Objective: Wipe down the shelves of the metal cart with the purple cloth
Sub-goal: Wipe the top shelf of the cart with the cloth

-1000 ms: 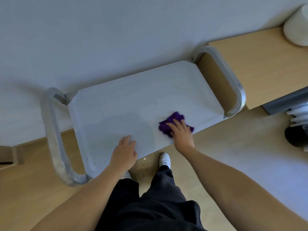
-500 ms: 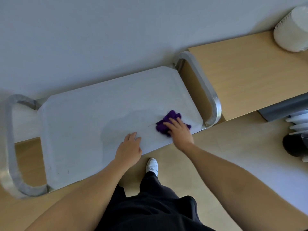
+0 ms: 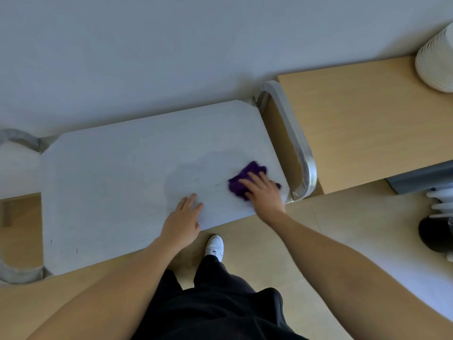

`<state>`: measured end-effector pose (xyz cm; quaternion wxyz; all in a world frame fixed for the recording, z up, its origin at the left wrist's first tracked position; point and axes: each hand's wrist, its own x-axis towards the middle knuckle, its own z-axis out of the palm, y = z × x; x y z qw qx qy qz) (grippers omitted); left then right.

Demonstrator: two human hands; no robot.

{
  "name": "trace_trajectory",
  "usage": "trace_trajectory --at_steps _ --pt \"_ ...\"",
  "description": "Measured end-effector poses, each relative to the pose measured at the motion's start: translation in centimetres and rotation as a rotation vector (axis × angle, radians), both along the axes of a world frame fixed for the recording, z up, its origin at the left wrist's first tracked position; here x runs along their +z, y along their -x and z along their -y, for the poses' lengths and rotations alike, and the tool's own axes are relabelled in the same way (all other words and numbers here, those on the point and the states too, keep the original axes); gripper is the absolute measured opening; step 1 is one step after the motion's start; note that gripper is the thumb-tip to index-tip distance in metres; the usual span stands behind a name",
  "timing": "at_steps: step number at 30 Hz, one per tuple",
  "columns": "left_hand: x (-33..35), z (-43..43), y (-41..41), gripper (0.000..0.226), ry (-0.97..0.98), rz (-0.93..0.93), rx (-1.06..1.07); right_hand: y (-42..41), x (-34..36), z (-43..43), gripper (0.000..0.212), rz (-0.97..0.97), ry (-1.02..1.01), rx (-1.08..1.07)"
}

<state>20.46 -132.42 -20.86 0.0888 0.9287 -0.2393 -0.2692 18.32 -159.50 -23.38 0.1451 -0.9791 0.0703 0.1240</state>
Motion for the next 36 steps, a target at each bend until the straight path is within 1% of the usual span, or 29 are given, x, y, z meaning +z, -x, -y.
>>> trace_trajectory --at_steps 3,5,6,7,8,9,10,11,12,13,14,15,17,19,20,21,22,23,24,25,26,27,28,29,30,32,34,35,36 --pt "0.2 0.4 -0.1 0.053 -0.011 -0.005 0.007 -0.3 0.3 1.4 0.043 0.004 -0.010 -0.317" --pt "0.2 0.5 -0.2 0.051 -0.013 -0.005 0.014 -0.8 0.4 -1.6 0.045 0.004 0.011 -0.436" --pt "0.1 0.4 -0.2 0.050 -0.009 0.000 0.017 -1.0 0.4 -3.8 0.047 0.006 -0.005 -0.436" --pt "0.1 0.2 -0.3 0.050 -0.004 0.004 0.018 -1.1 0.4 -6.0 0.048 0.018 -0.034 -0.366" --pt "0.2 0.1 -0.3 0.050 0.001 0.008 0.017 -1.0 0.1 -8.1 0.048 0.034 -0.053 -0.218" --pt "0.2 -0.1 -0.4 0.051 0.007 0.017 0.014 -0.8 -0.2 -9.7 0.048 0.038 -0.066 -0.027" --pt "0.3 -0.4 -0.5 0.051 0.012 0.026 0.009 -1.0 -0.5 -10.0 0.046 0.020 -0.082 0.156" --pt "0.4 -0.7 -0.7 0.052 0.020 0.031 0.000 -1.6 -0.5 -9.4 0.045 0.010 -0.104 0.281" --pt "0.5 -1.2 -0.9 0.051 0.026 0.028 -0.011 -2.3 -0.9 -8.1 0.044 0.024 -0.115 0.337" --pt "0.5 -1.7 -1.0 0.051 0.024 0.021 -0.022 -2.8 -1.2 -6.7 0.043 0.052 -0.109 0.329" --pt "0.5 -2.3 -1.1 0.050 0.018 0.018 -0.022 -3.2 -1.4 -5.2 0.043 0.065 -0.090 0.265" --pt "0.4 -3.0 -1.1 0.049 0.012 0.016 -0.011 -3.4 -1.5 -4.1 0.043 0.060 -0.068 0.142" --pt "0.3 -4.7 -0.9 0.049 0.012 0.019 0.010 -3.3 -0.9 -3.7 0.043 0.050 -0.061 -0.190" --pt "0.1 -6.5 -0.6 0.049 0.018 0.020 0.009 -3.1 -0.1 -7.1 0.045 0.039 -0.065 -0.494" --pt "0.0 -7.5 -0.5 0.049 0.022 0.022 0.010 -3.1 0.1 -9.8 0.046 0.023 -0.067 -0.571" --pt "0.0 -8.5 -0.4 0.049 0.036 0.037 0.014 -2.9 0.2 -12.8 0.048 0.027 -0.069 -0.563" --pt "0.0 -9.6 -0.3 0.048 0.057 0.056 0.016 -2.4 0.0 -15.9 0.050 0.053 -0.079 -0.474" --pt "0.0 -10.6 -0.3 0.049 0.078 0.066 0.024 -1.8 -0.3 -18.7 0.052 0.079 -0.089 -0.306" --pt "0.0 -11.7 -0.3 0.051 0.087 0.068 0.032 -1.1 -0.6 -21.1 0.054 0.082 -0.096 -0.087" --pt "-0.1 -12.8 -0.3 0.051 0.083 0.061 0.034 -0.7 -0.7 -22.4 0.055 0.063 -0.112 0.118" --pt "-0.2 -13.9 -0.4 0.051 0.080 0.069 0.026 -0.9 -0.6 -22.5 0.055 0.052 -0.136 0.261" --pt "-0.3 -14.9 -0.6 0.051 0.082 0.075 0.012 -1.5 -0.7 -21.8 0.052 0.086 -0.152 0.328" --pt "-0.3 -15.7 -0.7 0.051 0.086 0.084 0.000 -2.0 -0.8 -20.7 0.048 0.127 -0.142 0.339" --pt "-0.3 -16.5 -0.9 0.050 0.085 0.090 -0.005 -2.5 -1.0 -19.4 0.046 0.171 -0.108 0.306" --pt "-0.2 -17.1 -1.1 0.049 0.075 0.090 0.000 -2.9 -1.1 -18.0 0.044 0.190 -0.079 0.213" --pt "0.0 -18.1 -1.3 0.050 0.048 0.063 0.022 -3.0 -0.6 -16.3 0.043 0.110 -0.073 -0.088" --pt "0.0 -19.2 -1.3 0.051 0.033 0.065 0.013 -3.0 -0.1 -18.4 0.044 0.052 -0.079 -0.439" --pt "-0.1 -19.8 -1.3 0.051 0.036 0.079 0.006 -3.1 0.2 -20.7 0.046 0.032 -0.054 -0.542" --pt "-0.2 -20.4 -1.3 0.051 0.050 0.095 0.009 -3.1 0.5 -23.5 0.048 0.021 -0.030 -0.554"
